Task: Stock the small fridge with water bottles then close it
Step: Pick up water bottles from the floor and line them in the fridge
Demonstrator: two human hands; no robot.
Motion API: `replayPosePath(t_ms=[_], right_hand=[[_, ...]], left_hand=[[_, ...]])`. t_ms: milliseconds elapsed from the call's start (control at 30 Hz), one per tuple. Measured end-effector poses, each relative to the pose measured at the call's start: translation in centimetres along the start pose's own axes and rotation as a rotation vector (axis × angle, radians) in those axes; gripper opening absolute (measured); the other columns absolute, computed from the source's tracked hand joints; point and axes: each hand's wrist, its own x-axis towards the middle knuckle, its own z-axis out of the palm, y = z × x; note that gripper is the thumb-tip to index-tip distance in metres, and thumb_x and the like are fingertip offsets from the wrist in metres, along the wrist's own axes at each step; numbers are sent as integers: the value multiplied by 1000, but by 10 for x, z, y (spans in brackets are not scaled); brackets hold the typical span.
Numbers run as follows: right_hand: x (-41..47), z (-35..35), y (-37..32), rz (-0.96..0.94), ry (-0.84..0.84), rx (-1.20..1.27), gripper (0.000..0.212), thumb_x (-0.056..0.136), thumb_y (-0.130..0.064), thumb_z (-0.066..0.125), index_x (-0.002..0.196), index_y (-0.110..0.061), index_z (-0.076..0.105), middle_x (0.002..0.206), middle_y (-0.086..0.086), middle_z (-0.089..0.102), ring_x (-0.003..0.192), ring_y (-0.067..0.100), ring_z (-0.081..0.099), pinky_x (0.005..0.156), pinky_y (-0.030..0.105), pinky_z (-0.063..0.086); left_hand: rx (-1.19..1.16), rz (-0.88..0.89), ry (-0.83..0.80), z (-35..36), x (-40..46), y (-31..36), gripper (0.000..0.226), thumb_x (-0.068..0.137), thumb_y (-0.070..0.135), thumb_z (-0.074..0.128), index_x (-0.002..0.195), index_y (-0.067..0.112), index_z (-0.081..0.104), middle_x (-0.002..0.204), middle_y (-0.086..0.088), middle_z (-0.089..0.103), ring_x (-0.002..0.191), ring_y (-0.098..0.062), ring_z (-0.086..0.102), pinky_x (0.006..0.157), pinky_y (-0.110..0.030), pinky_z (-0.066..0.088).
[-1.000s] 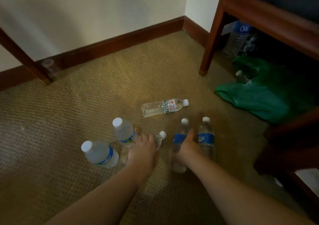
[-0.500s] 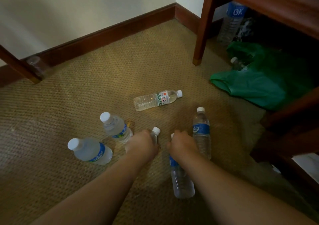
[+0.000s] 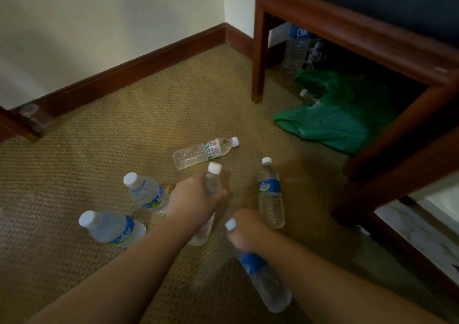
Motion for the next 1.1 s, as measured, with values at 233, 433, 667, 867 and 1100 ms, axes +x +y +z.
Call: replayPosePath(t_ms=[233, 433, 667, 867, 1100], right_hand=[[-118, -36, 64, -106, 196, 393, 28, 96, -30, 70, 121, -40, 65, 116, -14, 67, 107, 4, 62, 92, 24, 51], [-234, -95, 116, -84, 502, 540, 33, 88, -36, 78, 98, -63, 63, 111, -39, 63, 108, -16, 52, 88, 15, 42], [-340, -140, 171, -109, 1138, 620, 25, 89, -26, 78, 101, -47, 72, 106, -32, 72, 106, -13, 63, 78, 6, 52], [-356, -179, 230, -34, 1464, 821, 33, 88, -26, 82, 114, -44, 73, 114, -20, 75, 112, -5, 66, 98, 25, 53], [-322, -217, 306, 65, 1663, 860, 34, 89, -28, 78, 121, -40, 69, 120, -15, 73, 116, 7, 66, 108, 42, 52]], left_hand=[[-170, 318, 6, -34, -28, 65, 68, 71, 81, 69, 124, 38, 63, 90, 17, 72, 77, 2, 67, 68, -26, 57], [-240, 682, -121, -84, -74, 156, 46, 63, 67, 82, 102, 45, 70, 94, 29, 72, 87, 9, 68, 75, -26, 59], [-203, 1059, -258, -108, -133, 267, 56, 57, 66, 85, 106, 50, 63, 105, 38, 66, 92, 14, 66, 77, -12, 54], [-285, 1143, -449, -90, -152, 343, 62, 58, 61, 86, 114, 45, 65, 106, 30, 72, 95, 7, 70, 80, -23, 61], [-357, 1128, -399, -43, -148, 406, 66, 61, 62, 87, 119, 42, 62, 108, 26, 70, 99, 5, 67, 91, -32, 59]])
